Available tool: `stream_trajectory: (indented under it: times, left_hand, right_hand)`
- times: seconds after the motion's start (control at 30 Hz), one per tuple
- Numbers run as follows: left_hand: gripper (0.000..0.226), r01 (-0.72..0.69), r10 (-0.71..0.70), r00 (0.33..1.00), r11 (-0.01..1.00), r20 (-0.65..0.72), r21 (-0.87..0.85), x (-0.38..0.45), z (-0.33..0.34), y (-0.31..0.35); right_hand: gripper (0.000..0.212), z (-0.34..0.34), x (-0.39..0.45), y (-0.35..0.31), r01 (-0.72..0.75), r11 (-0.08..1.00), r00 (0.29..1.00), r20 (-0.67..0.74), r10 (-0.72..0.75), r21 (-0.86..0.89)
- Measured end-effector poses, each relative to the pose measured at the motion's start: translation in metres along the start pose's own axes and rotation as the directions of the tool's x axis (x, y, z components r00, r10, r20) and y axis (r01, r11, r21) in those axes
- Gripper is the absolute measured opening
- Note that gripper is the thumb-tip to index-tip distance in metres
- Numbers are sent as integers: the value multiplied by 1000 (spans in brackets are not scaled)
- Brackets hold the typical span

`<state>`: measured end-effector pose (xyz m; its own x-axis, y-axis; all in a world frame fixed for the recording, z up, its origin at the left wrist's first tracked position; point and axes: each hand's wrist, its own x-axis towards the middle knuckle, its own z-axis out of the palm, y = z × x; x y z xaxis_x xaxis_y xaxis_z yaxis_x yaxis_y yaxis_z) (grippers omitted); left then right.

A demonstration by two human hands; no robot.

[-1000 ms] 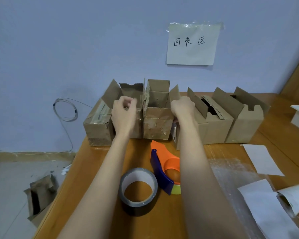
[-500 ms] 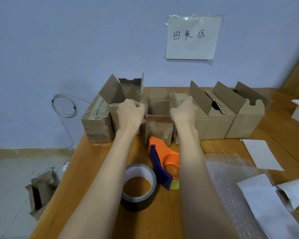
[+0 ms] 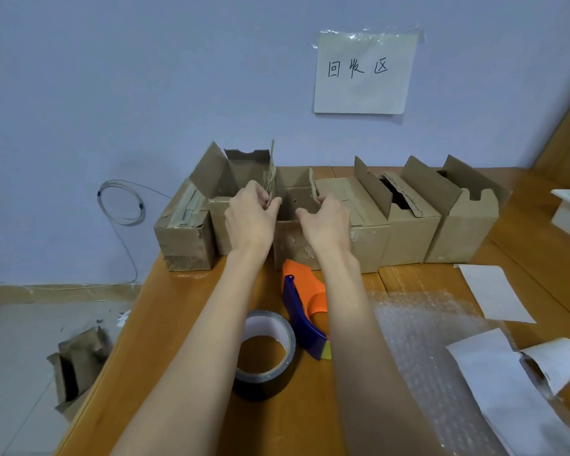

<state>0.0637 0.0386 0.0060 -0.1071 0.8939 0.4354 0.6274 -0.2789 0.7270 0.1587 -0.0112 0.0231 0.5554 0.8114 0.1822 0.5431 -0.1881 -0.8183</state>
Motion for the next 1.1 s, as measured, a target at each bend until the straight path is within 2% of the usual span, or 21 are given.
stream_trajectory:
  times: [0.2,0.33,0.53,0.63,0.77,0.9,1.0,1.1]
  left_hand:
    - [22,-19,21,1000,996,-20,87,-6,-7,4]
    - [22,-53,56,998,996,-38,67,-18,-20,10]
    - [8,-64,63,998,998,-21,-23,-47,-46,10]
    - [5,-23,25,999,999,38,-46,-64,-56,5]
    - [3,-5,-6,982,998,188,61,-82,-68,-9]
    - [11,41,-99,928,985,359,167,-96,-80,-33]
    - [14,103,-176,880,977,441,184,-107,-86,-46]
    - [15,118,-194,861,975,471,186,-118,-87,-52]
  right_hand:
    - [53,-20,-9,-2,34,999,998,59,-34,3]
    - [54,-29,-20,0,45,998,997,60,-48,50]
    - [32,-46,-38,3,116,989,992,-66,-109,97]
    - [19,-53,-48,7,124,986,991,-69,-117,107]
    - [15,-59,-66,15,81,990,993,82,-91,115]
    - [15,-57,-83,25,29,1000,959,284,-24,-12]
    - [13,-52,-95,35,9,998,953,301,8,-54]
    - [10,-45,-105,41,12,998,938,347,9,-56]
